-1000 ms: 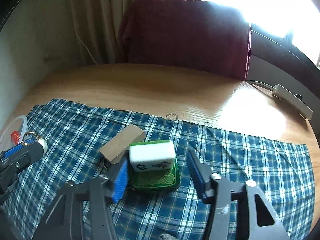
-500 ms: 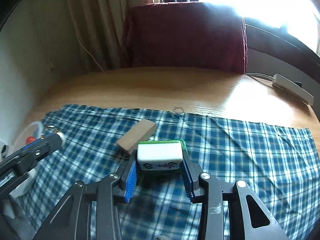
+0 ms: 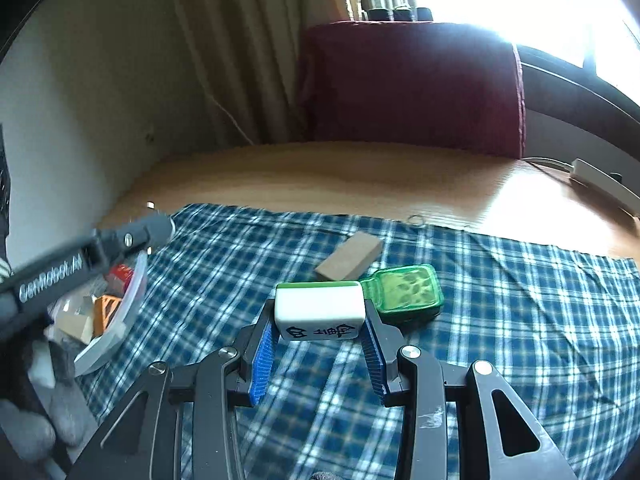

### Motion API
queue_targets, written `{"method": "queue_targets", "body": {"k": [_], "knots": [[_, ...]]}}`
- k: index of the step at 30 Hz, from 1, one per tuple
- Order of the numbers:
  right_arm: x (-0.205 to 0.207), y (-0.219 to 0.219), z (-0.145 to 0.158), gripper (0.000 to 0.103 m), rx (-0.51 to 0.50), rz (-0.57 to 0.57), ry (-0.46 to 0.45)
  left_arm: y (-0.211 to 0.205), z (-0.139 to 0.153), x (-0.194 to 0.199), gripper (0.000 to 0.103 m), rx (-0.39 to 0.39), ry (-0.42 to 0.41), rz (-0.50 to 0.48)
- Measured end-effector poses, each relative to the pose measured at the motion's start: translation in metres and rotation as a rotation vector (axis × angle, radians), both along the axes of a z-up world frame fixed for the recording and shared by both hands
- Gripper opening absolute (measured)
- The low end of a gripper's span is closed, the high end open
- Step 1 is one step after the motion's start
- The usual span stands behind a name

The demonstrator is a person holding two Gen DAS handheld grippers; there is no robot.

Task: Organize rigid objects
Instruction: 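Carry the ring into the clear bowl and open the left tool while the right carries the tile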

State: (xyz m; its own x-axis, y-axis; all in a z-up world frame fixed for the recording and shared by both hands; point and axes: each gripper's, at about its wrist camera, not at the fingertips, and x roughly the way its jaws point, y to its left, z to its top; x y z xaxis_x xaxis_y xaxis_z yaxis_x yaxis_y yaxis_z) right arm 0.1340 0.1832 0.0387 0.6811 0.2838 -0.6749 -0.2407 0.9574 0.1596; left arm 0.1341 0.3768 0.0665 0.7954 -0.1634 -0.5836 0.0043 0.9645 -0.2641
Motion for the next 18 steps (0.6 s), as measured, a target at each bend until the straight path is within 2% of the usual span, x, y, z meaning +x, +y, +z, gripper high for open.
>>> {"method": "queue_targets", "body": {"k": [10, 18], "knots": [[-0.007, 0.01, 0.001, 0.042, 0.007, 0.043, 0.01, 0.052, 0.005, -0.006, 0.036, -0.023, -0.042, 0.139], [-0.013, 0.017, 0.001, 0.042, 0.011, 0.065, 0.018, 0.092, -0.001, -0.014, 0.036, -0.045, -0.039, 0.258]]}}
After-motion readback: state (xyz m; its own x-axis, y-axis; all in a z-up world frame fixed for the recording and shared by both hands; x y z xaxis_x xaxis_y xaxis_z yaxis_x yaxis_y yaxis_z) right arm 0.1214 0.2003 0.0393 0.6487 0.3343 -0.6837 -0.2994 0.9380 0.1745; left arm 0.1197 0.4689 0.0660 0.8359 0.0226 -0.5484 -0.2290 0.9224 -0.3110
